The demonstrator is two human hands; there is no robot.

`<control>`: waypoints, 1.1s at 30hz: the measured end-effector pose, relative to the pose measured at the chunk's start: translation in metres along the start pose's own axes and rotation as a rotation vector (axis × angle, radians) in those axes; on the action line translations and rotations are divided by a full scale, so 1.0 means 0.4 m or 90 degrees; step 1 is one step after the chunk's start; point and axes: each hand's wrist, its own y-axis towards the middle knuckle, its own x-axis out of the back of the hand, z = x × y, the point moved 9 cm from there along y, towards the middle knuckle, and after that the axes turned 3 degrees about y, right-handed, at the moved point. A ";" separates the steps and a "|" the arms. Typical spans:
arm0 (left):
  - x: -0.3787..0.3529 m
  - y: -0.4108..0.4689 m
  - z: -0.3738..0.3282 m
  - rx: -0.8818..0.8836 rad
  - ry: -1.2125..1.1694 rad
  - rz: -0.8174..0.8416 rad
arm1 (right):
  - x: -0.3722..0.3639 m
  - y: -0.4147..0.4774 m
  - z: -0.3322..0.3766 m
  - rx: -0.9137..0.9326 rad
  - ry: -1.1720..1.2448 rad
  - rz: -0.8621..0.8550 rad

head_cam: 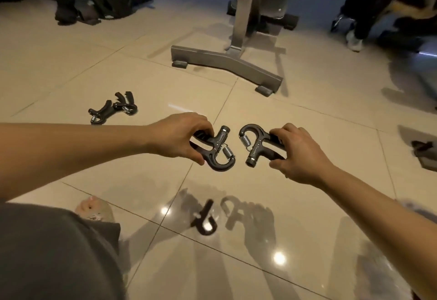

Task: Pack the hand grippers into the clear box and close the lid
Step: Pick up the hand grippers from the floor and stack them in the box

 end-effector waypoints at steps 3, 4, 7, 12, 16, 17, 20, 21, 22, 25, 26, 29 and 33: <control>-0.015 0.050 -0.191 -0.037 0.024 0.037 | 0.076 -0.111 -0.117 -0.010 0.004 0.025; -0.026 0.067 -0.251 -0.048 0.032 0.047 | 0.094 -0.146 -0.157 -0.015 0.005 0.040; -0.069 0.116 -0.431 -0.074 0.043 0.063 | 0.140 -0.255 -0.282 -0.032 0.008 0.073; -0.142 0.187 -0.701 -0.093 0.033 0.066 | 0.206 -0.427 -0.497 -0.085 0.012 0.097; -0.197 0.225 -0.858 -0.078 0.037 0.067 | 0.252 -0.545 -0.665 -0.153 0.052 0.093; -0.207 0.232 -0.892 -0.073 0.040 0.065 | 0.260 -0.569 -0.702 -0.166 0.060 0.092; -0.216 0.250 -0.985 -0.057 0.043 0.064 | 0.267 -0.621 -0.788 -0.187 0.086 0.096; -0.214 0.255 -1.014 -0.055 0.051 0.065 | 0.264 -0.632 -0.809 -0.191 0.094 0.102; -0.214 0.262 -1.035 -0.050 0.058 0.067 | 0.259 -0.639 -0.828 -0.194 0.101 0.110; -0.217 0.274 -1.078 -0.032 0.061 0.087 | 0.232 -0.642 -0.871 -0.196 0.115 0.126; -0.222 0.276 -1.090 -0.031 0.074 0.105 | 0.220 -0.638 -0.880 -0.195 0.111 0.129; -0.239 0.275 -1.112 -0.054 0.111 0.119 | 0.168 -0.627 -0.892 -0.190 0.116 0.159; -0.293 0.276 -1.070 -0.044 0.103 0.130 | 0.095 -0.648 -0.924 -0.213 0.117 0.196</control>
